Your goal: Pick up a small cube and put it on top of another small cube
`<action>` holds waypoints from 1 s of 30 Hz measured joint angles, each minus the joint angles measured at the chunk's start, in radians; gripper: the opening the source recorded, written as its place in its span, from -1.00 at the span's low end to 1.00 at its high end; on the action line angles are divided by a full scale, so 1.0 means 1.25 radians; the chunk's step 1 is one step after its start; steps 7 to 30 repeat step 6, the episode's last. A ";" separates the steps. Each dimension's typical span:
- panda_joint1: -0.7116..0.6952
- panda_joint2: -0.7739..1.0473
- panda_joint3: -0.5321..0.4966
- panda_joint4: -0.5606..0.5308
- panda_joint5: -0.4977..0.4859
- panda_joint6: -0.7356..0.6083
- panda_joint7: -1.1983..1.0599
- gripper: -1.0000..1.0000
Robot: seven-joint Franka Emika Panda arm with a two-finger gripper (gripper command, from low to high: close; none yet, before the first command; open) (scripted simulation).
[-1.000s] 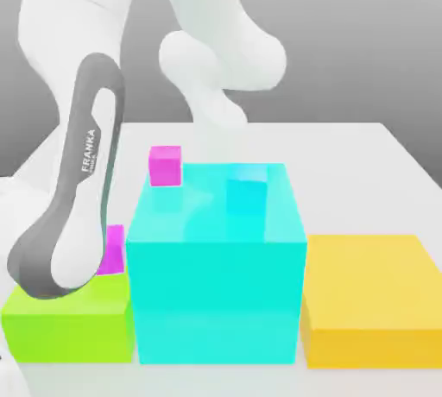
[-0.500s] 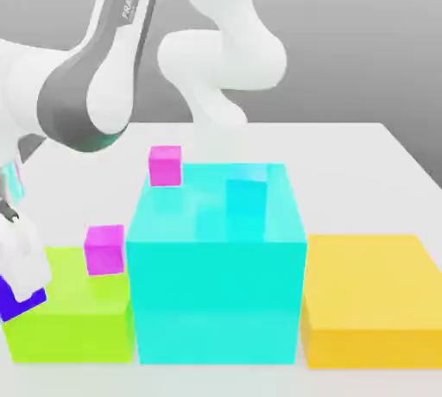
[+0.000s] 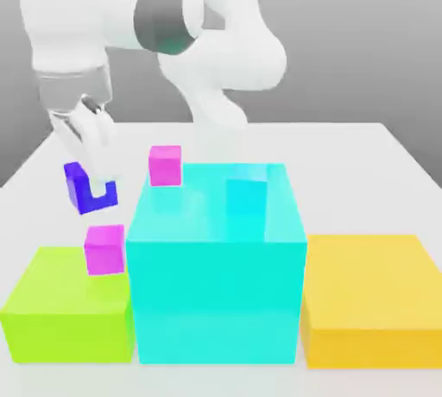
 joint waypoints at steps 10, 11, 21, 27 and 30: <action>0.000 0.063 -0.003 -0.029 0.005 0.092 -0.003 1.00; 0.000 0.063 -0.003 -0.029 0.005 0.092 -0.003 1.00; 0.000 0.063 -0.003 -0.029 0.005 0.092 -0.003 1.00; 0.000 0.063 -0.003 -0.029 0.005 0.092 -0.003 1.00; 0.000 0.063 -0.003 -0.029 0.005 0.092 -0.003 1.00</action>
